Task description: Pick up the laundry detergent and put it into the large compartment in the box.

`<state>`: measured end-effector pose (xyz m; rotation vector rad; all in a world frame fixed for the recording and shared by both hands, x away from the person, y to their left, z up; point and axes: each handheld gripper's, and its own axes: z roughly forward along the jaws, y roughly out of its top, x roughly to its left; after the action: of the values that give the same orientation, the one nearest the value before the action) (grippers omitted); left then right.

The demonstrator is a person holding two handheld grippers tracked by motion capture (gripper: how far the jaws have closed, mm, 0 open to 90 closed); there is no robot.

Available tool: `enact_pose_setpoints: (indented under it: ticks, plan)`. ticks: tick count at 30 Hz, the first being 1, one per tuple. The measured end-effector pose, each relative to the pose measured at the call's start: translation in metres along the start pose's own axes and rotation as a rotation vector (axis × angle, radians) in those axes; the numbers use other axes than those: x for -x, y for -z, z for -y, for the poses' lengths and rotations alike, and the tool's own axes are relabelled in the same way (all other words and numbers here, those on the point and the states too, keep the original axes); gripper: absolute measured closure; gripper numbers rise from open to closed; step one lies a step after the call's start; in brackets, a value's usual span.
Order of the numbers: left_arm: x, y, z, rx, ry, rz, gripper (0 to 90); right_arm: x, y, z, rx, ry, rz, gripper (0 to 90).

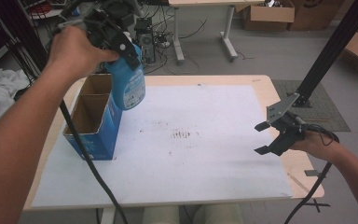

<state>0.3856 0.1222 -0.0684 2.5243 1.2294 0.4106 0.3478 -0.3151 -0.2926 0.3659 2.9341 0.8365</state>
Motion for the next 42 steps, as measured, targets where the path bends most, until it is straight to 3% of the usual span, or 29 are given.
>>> enact_pose_setpoints:
  ticks: [5, 13, 20, 25, 31, 42]
  plan:
    - [-0.021, 0.015, 0.008, 0.010, 0.125, -0.038, 38.0, 0.001, 0.001, -0.003, 0.000, 0.010, 0.000, 17.4]
    - [-0.046, 0.024, 0.022, -0.014, 0.336, -0.147, 38.0, 0.004, 0.002, -0.003, 0.004, 0.015, 0.001, 17.4]
    - [-0.066, 0.023, 0.038, -0.044, 0.482, -0.168, 38.0, 0.005, 0.003, -0.003, 0.009, 0.022, 0.004, 17.4]
    - [-0.074, 0.017, 0.047, -0.071, 0.553, -0.197, 38.1, 0.006, 0.002, -0.001, 0.011, 0.019, 0.004, 17.3]
    - [-0.082, 0.005, 0.058, -0.057, 0.610, -0.210, 38.1, 0.007, 0.002, -0.001, 0.013, 0.016, 0.004, 17.3]
    - [-0.088, -0.039, 0.073, -0.079, 0.624, -0.203, 38.1, 0.009, -0.002, -0.002, 0.008, 0.016, 0.000, 17.3]
